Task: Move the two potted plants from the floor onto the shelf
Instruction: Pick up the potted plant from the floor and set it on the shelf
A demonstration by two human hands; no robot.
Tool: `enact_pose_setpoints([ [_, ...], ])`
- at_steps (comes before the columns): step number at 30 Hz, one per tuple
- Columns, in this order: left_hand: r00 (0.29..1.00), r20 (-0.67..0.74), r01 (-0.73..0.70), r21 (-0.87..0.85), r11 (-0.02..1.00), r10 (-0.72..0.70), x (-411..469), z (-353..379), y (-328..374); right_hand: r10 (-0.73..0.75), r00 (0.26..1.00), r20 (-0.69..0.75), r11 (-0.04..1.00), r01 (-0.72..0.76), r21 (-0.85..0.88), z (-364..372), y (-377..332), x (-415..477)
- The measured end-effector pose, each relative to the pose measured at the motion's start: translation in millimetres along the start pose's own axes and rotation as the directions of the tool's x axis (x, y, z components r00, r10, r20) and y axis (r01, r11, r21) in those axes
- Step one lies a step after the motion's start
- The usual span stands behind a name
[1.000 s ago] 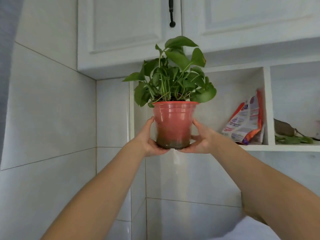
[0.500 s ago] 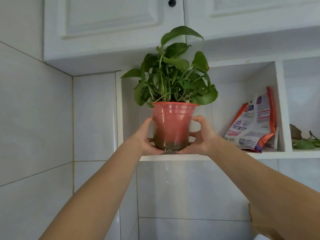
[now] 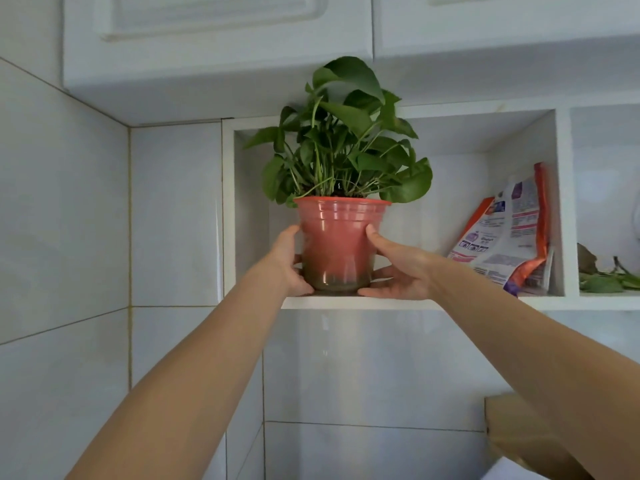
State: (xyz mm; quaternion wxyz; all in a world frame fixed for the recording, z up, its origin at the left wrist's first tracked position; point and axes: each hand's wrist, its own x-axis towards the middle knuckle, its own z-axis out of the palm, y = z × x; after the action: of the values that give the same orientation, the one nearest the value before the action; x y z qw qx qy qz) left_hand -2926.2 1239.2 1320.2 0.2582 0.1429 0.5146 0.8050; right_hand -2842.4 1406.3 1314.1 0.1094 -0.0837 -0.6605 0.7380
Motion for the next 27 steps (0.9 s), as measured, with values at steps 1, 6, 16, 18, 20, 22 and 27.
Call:
enact_pose_setpoints([
  [1, 1.000, 0.004, 0.002, 0.022, 1.000, -0.002, -0.6, -0.4, 0.8, 0.006, 1.000, -0.005, 1.000, -0.006, -0.011, 0.0, 0.5, 0.2],
  [6, 0.999, 0.024, 0.024, 0.079, 0.997, -0.026, -0.9, -9.7, 4.3, 0.010, 1.000, -0.012, 0.985, -0.011, -0.172, 4.3, -1.0, 3.0],
  [16, 0.990, -0.046, -0.128, 0.100, 0.987, 0.133, -3.2, -12.9, -4.9, -0.116, 0.993, -0.019, 0.993, 0.116, 0.018, -1.0, 10.0, -2.5],
  [18, 0.984, -0.061, -0.163, 0.104, 0.981, 0.170, -4.7, -13.0, -5.8, -0.100, 0.995, 0.020, 0.981, 0.095, 0.167, -5.2, 11.4, -7.6],
  [20, 0.979, -0.074, -0.177, 0.136, 0.975, 0.188, -6.8, -16.3, -7.0, -0.107, 0.994, 0.038, 0.959, 0.093, 0.269, -7.5, 15.0, -11.7],
  [22, 0.978, -0.066, -0.190, 0.130, 0.973, 0.200, -8.7, -21.3, -8.7, -0.132, 0.991, 0.020, 0.957, 0.123, 0.262, -4.7, 21.6, -12.6],
  [27, 0.953, -0.058, -0.294, 0.046, 0.955, 0.296, -13.9, -24.3, -21.3, -0.214, 0.977, -0.012, 0.949, 0.211, 0.233, 9.6, 31.3, -12.2],
])
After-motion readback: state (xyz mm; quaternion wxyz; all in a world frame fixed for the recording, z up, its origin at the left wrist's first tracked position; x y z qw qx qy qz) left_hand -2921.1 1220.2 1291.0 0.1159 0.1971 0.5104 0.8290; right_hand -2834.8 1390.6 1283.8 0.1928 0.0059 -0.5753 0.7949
